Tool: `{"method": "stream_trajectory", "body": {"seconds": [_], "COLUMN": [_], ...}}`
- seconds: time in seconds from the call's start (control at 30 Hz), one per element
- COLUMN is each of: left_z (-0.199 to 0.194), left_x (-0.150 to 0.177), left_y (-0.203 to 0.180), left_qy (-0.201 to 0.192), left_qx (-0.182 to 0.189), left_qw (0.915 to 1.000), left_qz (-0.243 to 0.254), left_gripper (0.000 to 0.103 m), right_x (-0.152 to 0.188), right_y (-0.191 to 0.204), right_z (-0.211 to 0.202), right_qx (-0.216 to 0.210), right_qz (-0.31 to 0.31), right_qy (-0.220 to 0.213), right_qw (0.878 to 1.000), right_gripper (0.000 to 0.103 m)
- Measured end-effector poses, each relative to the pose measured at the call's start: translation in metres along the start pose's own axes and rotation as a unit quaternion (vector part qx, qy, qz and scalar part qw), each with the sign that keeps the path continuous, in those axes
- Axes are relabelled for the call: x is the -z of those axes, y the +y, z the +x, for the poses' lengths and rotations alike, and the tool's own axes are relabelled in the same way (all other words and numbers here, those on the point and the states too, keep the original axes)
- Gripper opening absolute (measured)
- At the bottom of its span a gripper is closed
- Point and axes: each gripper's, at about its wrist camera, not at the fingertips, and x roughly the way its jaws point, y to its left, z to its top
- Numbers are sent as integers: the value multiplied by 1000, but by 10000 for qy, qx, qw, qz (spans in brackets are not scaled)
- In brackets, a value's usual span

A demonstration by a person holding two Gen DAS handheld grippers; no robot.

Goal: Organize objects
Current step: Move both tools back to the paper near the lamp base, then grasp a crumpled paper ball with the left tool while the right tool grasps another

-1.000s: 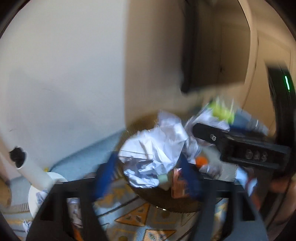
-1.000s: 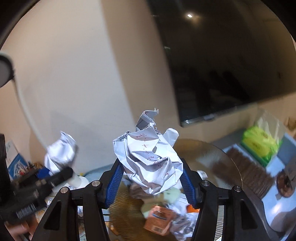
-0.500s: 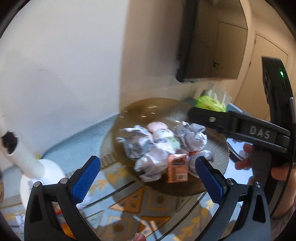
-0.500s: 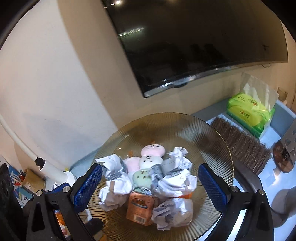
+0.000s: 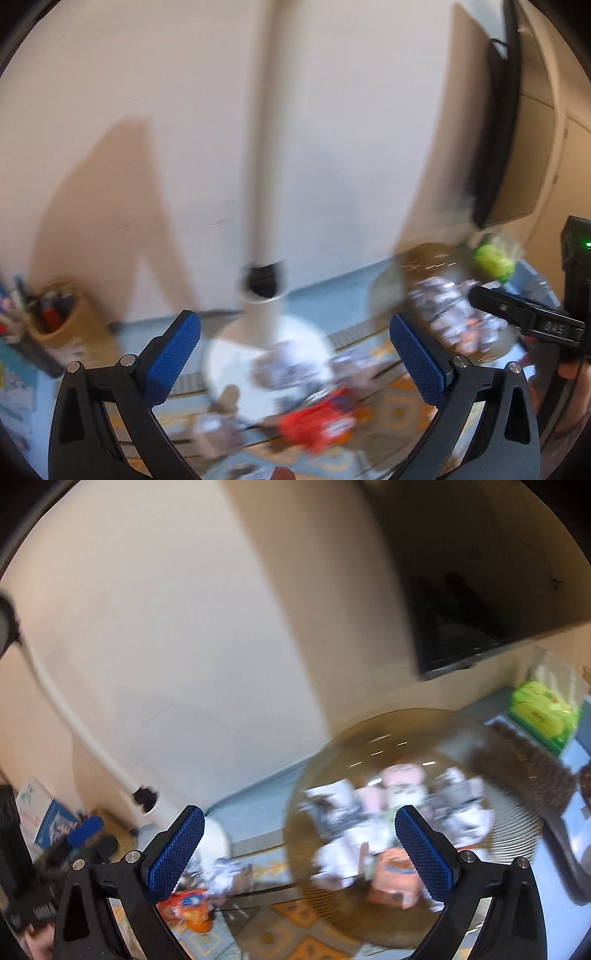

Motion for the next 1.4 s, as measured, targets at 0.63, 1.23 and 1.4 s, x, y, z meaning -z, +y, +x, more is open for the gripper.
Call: {"method": "stream_trajectory", "body": {"seconds": [0.63, 1.23, 1.4], "left_z": [68, 94, 91], "left_x": [109, 124, 123], "left_y": [75, 70, 71], "left_qy": [927, 1243, 1166], "left_qx": [78, 50, 45], "left_qw": [9957, 9922, 9932], "left_qz": [-9, 44, 25], "left_gripper": [103, 102, 77], "right_x": [97, 109, 111], "right_y": [65, 59, 61], "right_z": [137, 138, 139], "right_qx": [-571, -779, -607], "right_qz": [-19, -34, -18], "right_qy": [1292, 701, 658], "right_qw": [9900, 9945, 9960], "right_gripper": [103, 103, 94]}}
